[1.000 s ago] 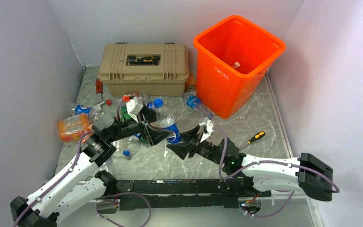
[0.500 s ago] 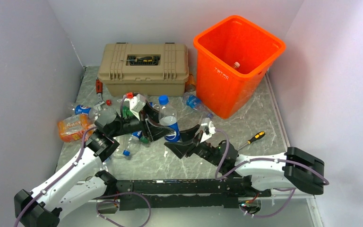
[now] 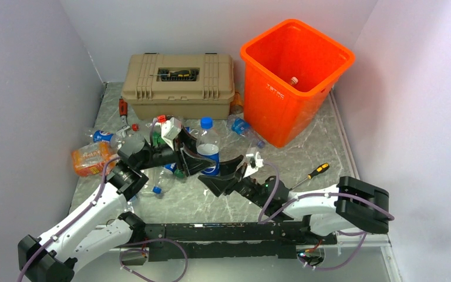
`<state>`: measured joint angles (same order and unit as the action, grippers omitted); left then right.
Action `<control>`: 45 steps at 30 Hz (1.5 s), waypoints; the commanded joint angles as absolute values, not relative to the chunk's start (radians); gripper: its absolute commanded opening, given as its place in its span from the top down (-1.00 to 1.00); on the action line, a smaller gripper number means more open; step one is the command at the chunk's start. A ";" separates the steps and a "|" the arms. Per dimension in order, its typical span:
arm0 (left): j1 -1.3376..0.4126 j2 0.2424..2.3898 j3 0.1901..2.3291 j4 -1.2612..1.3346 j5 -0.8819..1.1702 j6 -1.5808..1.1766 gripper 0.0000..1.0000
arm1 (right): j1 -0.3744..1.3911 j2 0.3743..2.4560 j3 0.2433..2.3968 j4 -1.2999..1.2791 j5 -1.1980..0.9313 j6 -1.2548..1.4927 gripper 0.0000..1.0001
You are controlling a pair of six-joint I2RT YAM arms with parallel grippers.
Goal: Put the plastic bottles in the bin
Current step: Pick up the plastic bottle at the center of the board.
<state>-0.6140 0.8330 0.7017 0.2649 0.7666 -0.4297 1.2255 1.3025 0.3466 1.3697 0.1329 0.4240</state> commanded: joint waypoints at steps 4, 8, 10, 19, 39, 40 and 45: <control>-0.644 0.830 0.733 0.256 0.885 -0.404 0.32 | 1.226 1.320 0.399 1.418 0.171 0.441 -0.05; -0.650 0.799 0.735 0.215 0.838 -0.369 0.58 | 1.226 1.212 0.405 1.205 0.171 0.438 -0.53; -0.656 0.779 0.737 0.183 0.802 -0.342 0.63 | 1.226 1.105 0.462 0.894 0.182 0.415 -0.67; -0.662 0.748 0.754 0.096 0.704 -0.262 0.72 | 1.226 0.700 0.694 -0.032 0.171 0.218 -0.74; -0.689 0.786 0.772 0.052 0.766 -0.212 0.76 | 1.157 1.034 1.268 -0.196 0.297 0.303 -0.68; -0.690 0.785 0.772 0.051 0.766 -0.210 0.76 | 1.138 1.038 1.272 -0.205 0.268 0.320 -0.64; -0.693 0.784 0.775 0.047 0.768 -0.207 0.77 | 1.077 1.034 1.252 -0.203 0.143 0.379 -0.33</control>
<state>-0.6853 0.8005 0.7307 0.0261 0.7410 -0.2256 1.1095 1.0546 1.2243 -0.1886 0.2321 0.3218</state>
